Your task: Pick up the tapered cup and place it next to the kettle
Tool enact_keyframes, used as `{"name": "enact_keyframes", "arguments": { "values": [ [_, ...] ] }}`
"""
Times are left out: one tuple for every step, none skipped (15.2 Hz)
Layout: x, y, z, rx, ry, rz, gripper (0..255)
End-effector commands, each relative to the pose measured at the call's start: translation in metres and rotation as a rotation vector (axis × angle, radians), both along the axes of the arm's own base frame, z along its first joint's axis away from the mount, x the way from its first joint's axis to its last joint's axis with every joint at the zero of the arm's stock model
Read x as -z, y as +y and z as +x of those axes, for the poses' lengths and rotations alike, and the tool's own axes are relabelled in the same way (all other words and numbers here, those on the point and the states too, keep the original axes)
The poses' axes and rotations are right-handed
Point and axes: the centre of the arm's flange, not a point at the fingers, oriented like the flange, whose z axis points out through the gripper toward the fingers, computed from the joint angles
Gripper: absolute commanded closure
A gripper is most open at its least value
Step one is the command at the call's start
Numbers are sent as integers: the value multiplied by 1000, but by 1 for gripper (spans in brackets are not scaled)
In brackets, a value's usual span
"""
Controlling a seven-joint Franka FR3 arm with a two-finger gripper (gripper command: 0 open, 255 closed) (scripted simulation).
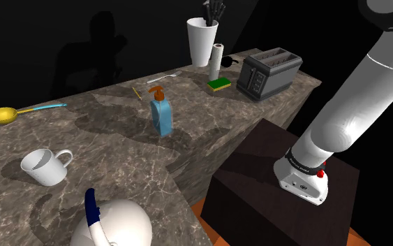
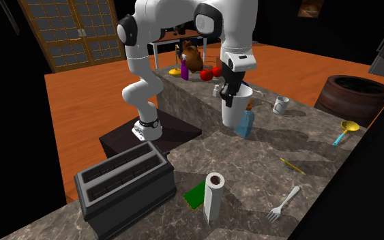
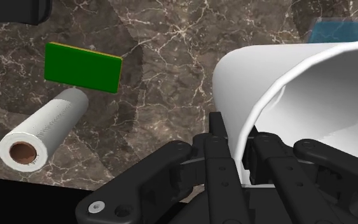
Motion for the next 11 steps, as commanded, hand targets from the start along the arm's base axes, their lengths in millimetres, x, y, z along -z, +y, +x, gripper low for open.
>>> {"name": "enact_keyframes", "arguments": {
  "values": [
    [-12,0,-1,0,0,0,255],
    [-15,0,-1,0,0,0,255],
    [-15,12,-4,0,0,0,255],
    [-15,25,-7,0,0,0,255],
    [-15,38,-11,0,0,0,255],
    [-15,51,-14,0,0,0,255],
    [-15,63,-18,0,0,0,255],
    [-15,76,-21,0,0,0,255],
    [-15,89,-25,0,0,0,255],
    [-15,102,-28,0,0,0,255],
    [-15,114,-31,0,0,0,255]
  ]
}}
